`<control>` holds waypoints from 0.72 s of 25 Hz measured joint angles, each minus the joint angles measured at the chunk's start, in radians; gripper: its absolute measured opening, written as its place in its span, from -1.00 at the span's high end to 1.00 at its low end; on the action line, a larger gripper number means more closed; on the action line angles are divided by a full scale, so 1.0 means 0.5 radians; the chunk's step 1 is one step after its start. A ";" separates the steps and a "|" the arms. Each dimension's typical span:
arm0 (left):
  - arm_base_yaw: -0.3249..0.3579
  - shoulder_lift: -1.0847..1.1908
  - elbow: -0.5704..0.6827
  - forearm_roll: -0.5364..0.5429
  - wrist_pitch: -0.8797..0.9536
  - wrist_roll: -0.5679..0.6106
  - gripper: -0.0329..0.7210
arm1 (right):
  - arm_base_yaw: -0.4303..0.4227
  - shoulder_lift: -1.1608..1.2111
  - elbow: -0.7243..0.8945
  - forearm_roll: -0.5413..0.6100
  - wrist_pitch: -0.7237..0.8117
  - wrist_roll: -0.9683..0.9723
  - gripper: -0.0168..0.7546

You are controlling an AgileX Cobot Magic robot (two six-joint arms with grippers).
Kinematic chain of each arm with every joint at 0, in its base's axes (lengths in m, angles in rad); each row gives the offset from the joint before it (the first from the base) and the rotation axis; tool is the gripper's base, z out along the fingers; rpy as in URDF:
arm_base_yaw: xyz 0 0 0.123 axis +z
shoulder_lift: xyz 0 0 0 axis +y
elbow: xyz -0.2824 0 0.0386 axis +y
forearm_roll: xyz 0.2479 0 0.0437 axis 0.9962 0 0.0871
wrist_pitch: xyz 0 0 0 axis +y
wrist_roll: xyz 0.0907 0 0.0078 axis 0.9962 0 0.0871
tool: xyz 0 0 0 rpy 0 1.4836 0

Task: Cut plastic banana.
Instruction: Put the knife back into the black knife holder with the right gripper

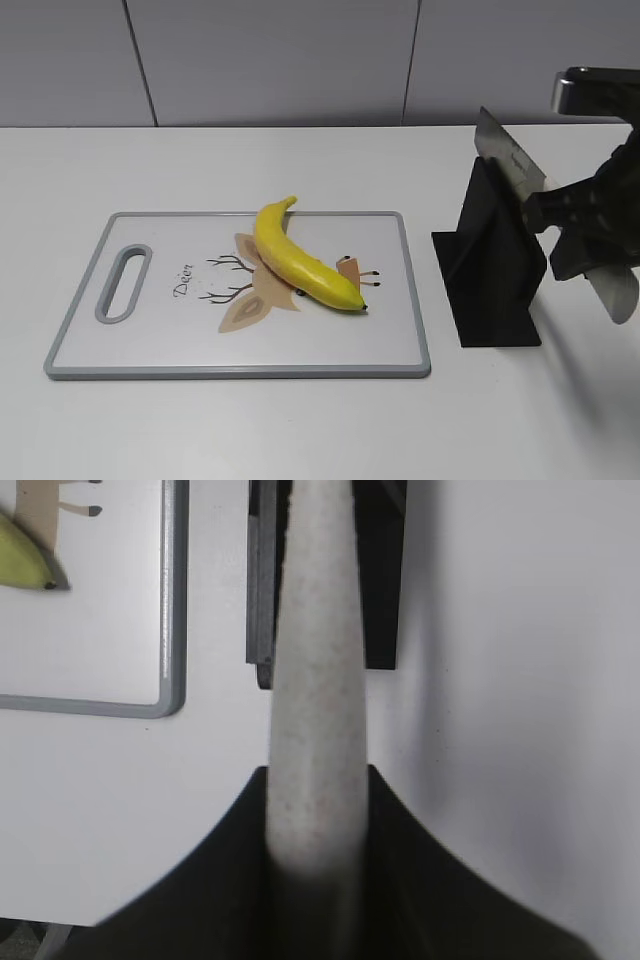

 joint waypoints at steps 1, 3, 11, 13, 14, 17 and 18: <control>0.000 0.000 0.000 0.000 0.000 0.000 -0.56 | 0.000 0.010 0.000 0.002 -0.005 0.000 0.50; 0.000 0.000 0.000 0.000 0.000 0.000 -0.56 | 0.000 0.045 0.000 0.010 -0.011 0.002 0.50; 0.000 0.000 0.000 0.000 0.000 0.000 -0.56 | 0.000 0.161 0.001 0.024 -0.037 0.002 0.50; 0.000 0.000 0.000 0.000 0.000 0.000 -0.56 | 0.000 0.163 0.001 0.024 -0.043 0.002 0.50; 0.000 0.000 0.000 0.000 0.000 0.000 -0.56 | 0.000 0.167 0.001 0.024 -0.043 0.002 0.50; 0.000 0.000 0.000 0.000 0.000 0.000 -0.56 | 0.000 0.186 0.001 0.024 -0.055 0.004 0.50; 0.000 0.000 0.000 0.000 0.000 0.000 -0.56 | 0.000 0.192 0.001 0.024 -0.060 0.004 0.50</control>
